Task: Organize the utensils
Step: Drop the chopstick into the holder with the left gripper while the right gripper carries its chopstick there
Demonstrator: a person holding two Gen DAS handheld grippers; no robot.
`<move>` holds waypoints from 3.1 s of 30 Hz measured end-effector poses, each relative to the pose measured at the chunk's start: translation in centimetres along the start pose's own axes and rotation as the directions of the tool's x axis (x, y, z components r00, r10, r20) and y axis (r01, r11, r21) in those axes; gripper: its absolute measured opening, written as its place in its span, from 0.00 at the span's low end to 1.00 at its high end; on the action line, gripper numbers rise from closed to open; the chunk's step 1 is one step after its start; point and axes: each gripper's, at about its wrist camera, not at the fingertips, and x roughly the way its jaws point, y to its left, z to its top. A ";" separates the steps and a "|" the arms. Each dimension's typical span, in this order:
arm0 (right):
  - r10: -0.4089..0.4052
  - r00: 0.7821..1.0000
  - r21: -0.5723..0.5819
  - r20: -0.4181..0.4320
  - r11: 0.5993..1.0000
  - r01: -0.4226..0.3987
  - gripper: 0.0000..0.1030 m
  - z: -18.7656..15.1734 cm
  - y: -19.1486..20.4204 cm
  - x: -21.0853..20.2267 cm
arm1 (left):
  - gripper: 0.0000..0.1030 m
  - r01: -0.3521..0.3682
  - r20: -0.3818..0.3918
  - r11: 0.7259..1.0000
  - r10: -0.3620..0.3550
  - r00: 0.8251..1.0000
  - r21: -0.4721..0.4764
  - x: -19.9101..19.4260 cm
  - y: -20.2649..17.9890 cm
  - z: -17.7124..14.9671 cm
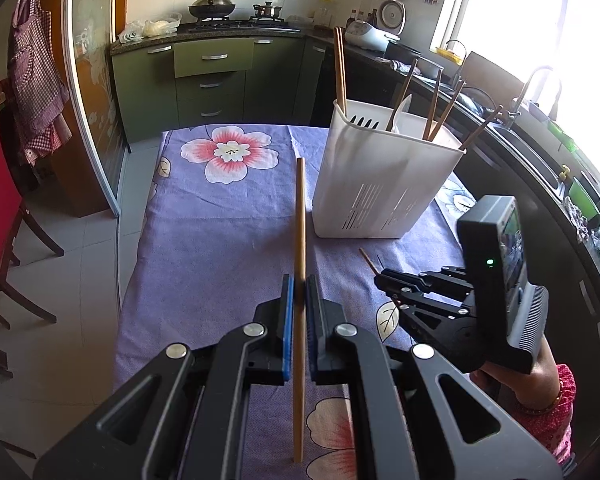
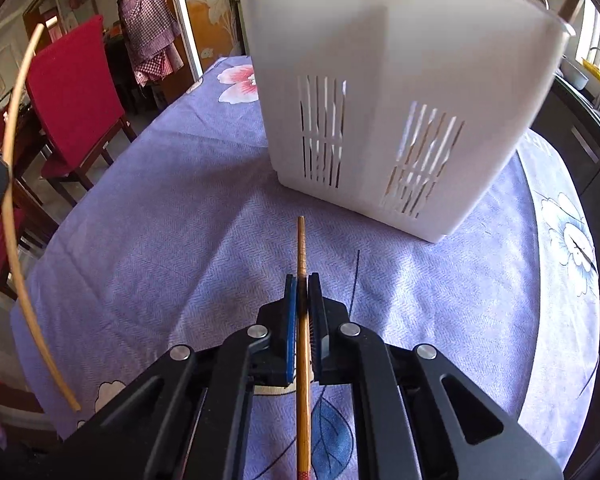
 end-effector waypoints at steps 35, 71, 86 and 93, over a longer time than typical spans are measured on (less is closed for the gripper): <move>-0.012 0.913 0.135 0.408 0.990 -0.048 0.06 -6.2 -3.8 -19.0 | 0.06 0.010 0.069 0.996 -0.017 0.998 0.092 -4.0 -2.7 0.7; 0.023 0.890 0.047 0.455 0.998 -0.049 0.06 3.0 -2.6 -22.0 | 0.06 0.054 0.295 0.980 -0.110 0.949 0.191 -6.7 -10.3 20.7; 0.002 0.893 0.065 0.450 0.997 -0.035 0.06 3.7 -2.8 -21.7 | 0.16 -0.074 0.171 0.981 0.043 0.984 0.181 2.5 -9.6 15.6; -0.007 0.884 0.071 0.468 0.997 -0.029 0.06 4.3 -2.7 -22.9 | 0.44 -0.092 0.218 0.984 0.056 0.974 0.155 2.2 -9.2 13.0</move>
